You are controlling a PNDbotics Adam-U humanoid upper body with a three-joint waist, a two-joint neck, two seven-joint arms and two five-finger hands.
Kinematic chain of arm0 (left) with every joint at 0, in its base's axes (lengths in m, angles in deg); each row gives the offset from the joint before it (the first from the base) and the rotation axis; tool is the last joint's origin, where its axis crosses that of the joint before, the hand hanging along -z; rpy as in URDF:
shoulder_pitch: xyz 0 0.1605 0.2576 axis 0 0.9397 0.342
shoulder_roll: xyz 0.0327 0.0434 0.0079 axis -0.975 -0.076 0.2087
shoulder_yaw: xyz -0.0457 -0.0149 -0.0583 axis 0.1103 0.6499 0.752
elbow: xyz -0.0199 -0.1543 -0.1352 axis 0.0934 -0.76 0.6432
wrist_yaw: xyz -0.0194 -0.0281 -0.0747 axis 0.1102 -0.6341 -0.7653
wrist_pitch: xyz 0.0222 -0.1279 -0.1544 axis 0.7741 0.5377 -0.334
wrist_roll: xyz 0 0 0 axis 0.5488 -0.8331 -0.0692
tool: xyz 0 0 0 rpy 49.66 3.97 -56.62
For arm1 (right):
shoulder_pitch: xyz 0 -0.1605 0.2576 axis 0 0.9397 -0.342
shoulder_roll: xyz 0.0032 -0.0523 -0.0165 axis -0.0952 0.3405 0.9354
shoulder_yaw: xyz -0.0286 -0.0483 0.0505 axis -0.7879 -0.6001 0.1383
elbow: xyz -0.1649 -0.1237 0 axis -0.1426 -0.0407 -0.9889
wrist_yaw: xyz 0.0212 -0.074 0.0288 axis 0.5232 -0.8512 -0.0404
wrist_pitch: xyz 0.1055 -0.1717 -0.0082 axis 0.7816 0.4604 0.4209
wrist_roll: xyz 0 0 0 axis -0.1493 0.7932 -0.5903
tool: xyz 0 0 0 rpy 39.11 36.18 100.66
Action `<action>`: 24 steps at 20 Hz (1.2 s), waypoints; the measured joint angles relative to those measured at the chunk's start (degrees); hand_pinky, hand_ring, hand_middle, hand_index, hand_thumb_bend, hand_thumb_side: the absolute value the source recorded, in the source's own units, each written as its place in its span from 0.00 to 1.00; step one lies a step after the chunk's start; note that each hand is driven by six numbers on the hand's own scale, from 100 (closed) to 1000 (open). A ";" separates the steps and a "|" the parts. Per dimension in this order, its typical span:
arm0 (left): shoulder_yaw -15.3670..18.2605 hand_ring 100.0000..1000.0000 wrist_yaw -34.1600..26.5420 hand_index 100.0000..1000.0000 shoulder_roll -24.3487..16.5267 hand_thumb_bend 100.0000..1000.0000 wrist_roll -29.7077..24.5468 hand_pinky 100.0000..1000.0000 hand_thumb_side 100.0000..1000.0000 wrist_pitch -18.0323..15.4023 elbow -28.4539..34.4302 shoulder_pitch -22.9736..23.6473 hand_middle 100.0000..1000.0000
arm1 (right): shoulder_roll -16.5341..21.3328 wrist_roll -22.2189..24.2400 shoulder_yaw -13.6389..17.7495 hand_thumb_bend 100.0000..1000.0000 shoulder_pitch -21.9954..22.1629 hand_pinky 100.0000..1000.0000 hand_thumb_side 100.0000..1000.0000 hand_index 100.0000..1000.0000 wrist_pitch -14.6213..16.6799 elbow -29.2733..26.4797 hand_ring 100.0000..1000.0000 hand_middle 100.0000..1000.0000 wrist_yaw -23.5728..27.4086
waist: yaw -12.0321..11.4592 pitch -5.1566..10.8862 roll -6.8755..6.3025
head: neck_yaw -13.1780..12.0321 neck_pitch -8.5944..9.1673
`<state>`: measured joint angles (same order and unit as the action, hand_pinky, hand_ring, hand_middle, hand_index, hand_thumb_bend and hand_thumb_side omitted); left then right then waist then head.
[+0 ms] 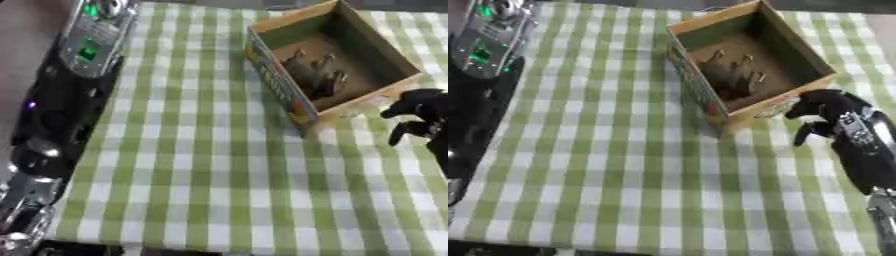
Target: Pick up objects on the table and place them in the box.
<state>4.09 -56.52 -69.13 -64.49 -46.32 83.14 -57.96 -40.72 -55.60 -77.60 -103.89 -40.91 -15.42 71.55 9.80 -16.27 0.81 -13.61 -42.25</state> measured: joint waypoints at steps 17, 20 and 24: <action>5.89 0.44 -7.89 0.54 1.35 0.00 -4.13 0.45 0.50 5.14 7.11 15.66 0.48 | 1.13 -1.27 1.24 0.00 2.26 0.33 0.67 0.69 0.51 0.07 0.64 0.55 0.02 | -4.46 2.79 1.08 | 1.46 -1.51; 6.14 0.44 -8.01 0.54 1.99 0.00 -4.44 0.44 0.50 5.67 7.41 15.94 0.48 | 1.19 -1.50 1.55 0.00 2.28 0.33 0.68 0.69 0.66 0.07 0.64 0.55 0.02 | -5.52 2.76 1.40 | 1.48 -1.52; 6.22 0.44 -8.01 0.54 2.30 0.00 -4.81 0.44 0.50 6.04 7.47 16.29 0.48 | 1.19 -1.77 1.76 0.00 2.28 0.33 0.68 0.69 0.69 0.07 0.64 0.55 0.02 | -6.25 2.49 1.69 | 1.67 -1.52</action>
<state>10.31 -64.54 -66.83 -69.30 -40.28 90.61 -41.67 -39.54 -57.38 -75.84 -101.61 -40.22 -15.36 71.57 3.56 -13.78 2.50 -11.94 -43.76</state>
